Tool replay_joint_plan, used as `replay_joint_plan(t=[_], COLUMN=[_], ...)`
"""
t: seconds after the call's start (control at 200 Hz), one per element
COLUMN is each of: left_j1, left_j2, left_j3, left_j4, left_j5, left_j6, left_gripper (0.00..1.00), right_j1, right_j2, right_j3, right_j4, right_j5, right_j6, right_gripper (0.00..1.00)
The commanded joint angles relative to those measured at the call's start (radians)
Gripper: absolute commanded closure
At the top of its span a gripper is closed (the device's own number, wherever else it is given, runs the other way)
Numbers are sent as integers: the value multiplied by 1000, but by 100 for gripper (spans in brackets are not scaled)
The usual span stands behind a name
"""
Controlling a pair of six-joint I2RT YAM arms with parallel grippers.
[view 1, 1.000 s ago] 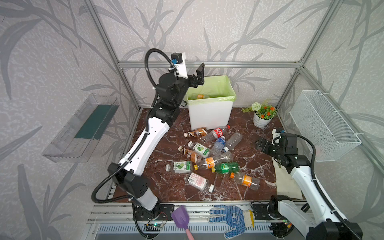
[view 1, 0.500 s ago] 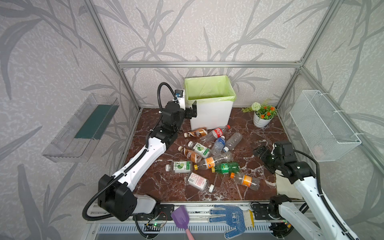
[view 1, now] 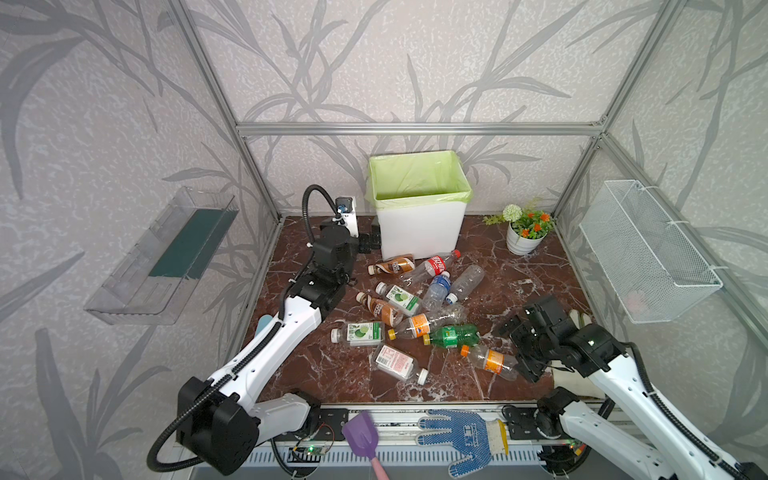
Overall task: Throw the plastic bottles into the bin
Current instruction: 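Withdraw the left gripper while the right gripper grasps the orange-labelled bottle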
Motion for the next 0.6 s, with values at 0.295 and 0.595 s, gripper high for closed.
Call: replay_joint_plan(t=[0.295,0.595], left_j1=[6,7], left_j2=[-23,-10], left_j3=[-25,-23], left_j4=[-23,-40], left_j5=[-9,1], left_j6=[-8,-6], left_gripper=[1,1], right_j1=[151,106], right_j2=[81,125], right_j3=[-167,-217], right_j4=[176,260], right_j5=[117,207], right_j6=[263,233], right_gripper=[1,4])
